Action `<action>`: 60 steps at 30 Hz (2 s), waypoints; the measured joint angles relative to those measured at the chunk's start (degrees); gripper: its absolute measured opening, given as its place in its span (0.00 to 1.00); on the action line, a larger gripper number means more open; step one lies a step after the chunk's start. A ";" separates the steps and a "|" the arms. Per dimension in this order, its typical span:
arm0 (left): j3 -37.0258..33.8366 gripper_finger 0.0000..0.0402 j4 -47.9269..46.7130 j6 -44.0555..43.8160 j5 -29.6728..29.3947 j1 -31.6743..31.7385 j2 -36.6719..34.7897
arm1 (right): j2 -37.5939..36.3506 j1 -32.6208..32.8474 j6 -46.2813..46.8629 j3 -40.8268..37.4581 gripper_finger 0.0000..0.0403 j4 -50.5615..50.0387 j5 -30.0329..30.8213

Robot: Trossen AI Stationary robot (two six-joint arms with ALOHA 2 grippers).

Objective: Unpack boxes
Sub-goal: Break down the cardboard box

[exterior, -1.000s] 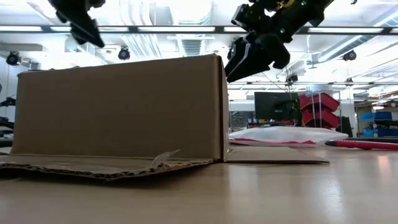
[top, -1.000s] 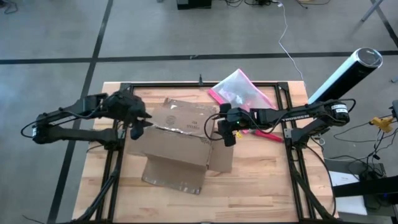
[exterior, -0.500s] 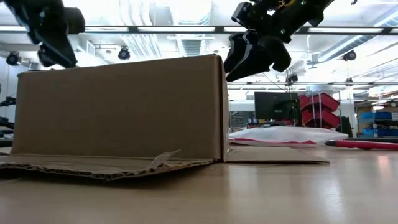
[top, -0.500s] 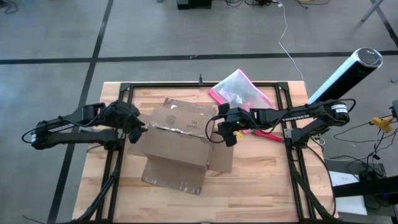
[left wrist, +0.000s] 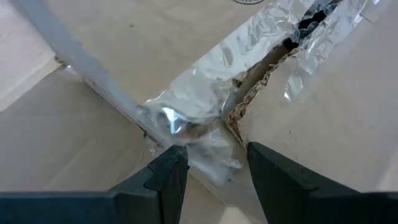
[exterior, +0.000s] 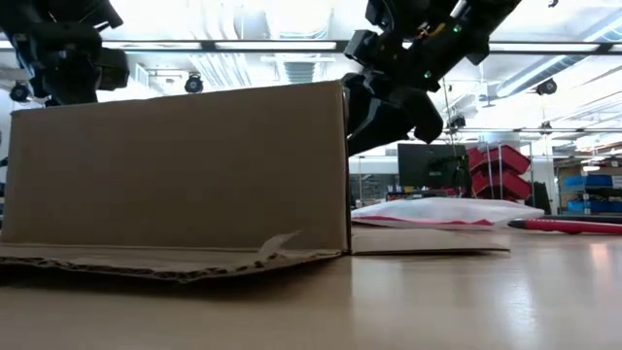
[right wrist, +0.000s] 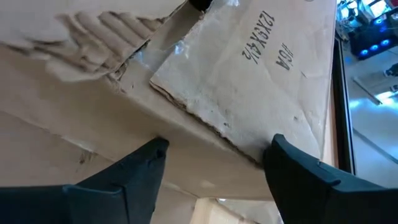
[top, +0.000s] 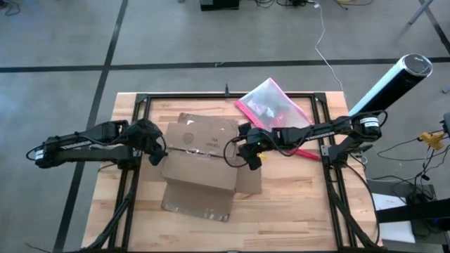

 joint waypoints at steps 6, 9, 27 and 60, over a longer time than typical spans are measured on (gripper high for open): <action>0.72 0.39 0.30 1.08 0.04 0.00 1.21 | -0.97 -0.03 0.02 3.28 0.59 -5.95 0.91; 0.72 0.39 0.35 1.40 -0.04 -0.01 1.38 | -1.68 -0.04 -0.02 4.58 0.60 -6.92 1.51; 3.32 0.39 1.81 5.44 -0.42 -0.02 5.16 | -3.53 -0.04 -0.42 5.13 0.57 -12.19 1.50; 6.29 0.39 3.67 9.22 -2.01 0.00 6.80 | -5.18 0.46 1.24 6.98 0.60 -17.62 1.05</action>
